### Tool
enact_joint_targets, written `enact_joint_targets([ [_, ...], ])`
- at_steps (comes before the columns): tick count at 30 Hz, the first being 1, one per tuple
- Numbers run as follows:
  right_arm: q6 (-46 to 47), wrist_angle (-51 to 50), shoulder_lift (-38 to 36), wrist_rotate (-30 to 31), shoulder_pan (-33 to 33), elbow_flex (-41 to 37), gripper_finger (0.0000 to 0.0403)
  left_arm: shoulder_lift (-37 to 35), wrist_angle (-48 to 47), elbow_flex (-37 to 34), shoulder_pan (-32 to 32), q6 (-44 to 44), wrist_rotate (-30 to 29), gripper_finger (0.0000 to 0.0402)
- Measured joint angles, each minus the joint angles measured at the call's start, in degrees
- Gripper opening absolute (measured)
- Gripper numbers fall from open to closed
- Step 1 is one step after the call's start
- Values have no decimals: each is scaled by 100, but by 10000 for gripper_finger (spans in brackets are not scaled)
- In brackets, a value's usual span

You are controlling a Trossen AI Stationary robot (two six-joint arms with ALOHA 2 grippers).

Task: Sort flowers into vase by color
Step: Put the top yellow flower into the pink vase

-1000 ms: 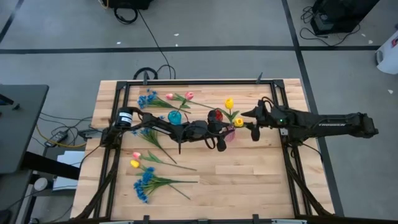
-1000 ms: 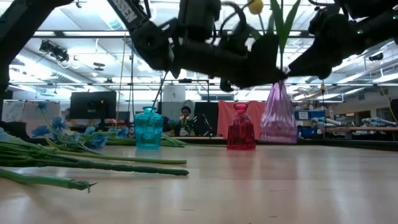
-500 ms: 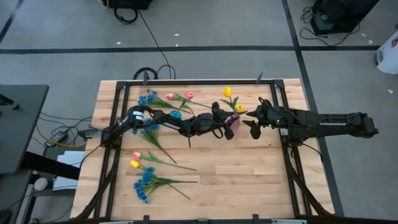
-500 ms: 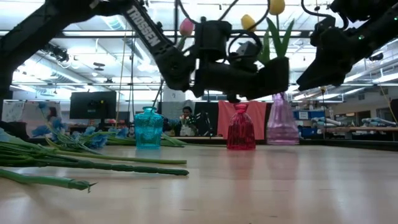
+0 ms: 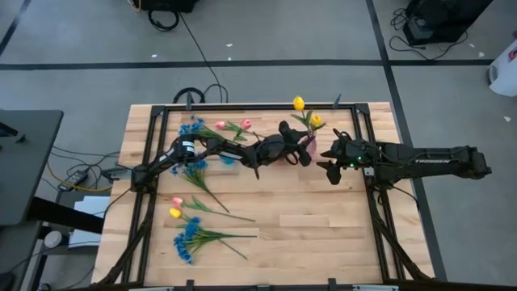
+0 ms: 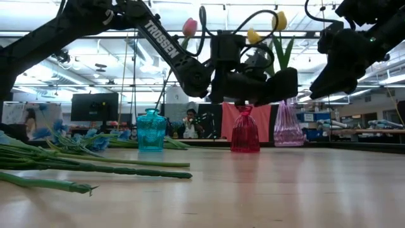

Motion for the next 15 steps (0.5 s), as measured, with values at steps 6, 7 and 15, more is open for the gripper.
enact_joint_targets([
  [6, -81, 12, 2, 0, 0, 0, 212, 0, -391, 2, -144, -63, 239, 116],
  [7, -92, 17, 0, -6, 0, 0, 212, -3, -400, 2, -185, -64, 246, 116],
  [15, -66, -14, -135, -485, 2, -2, 212, -50, -317, 0, -379, 112, 368, 117],
])
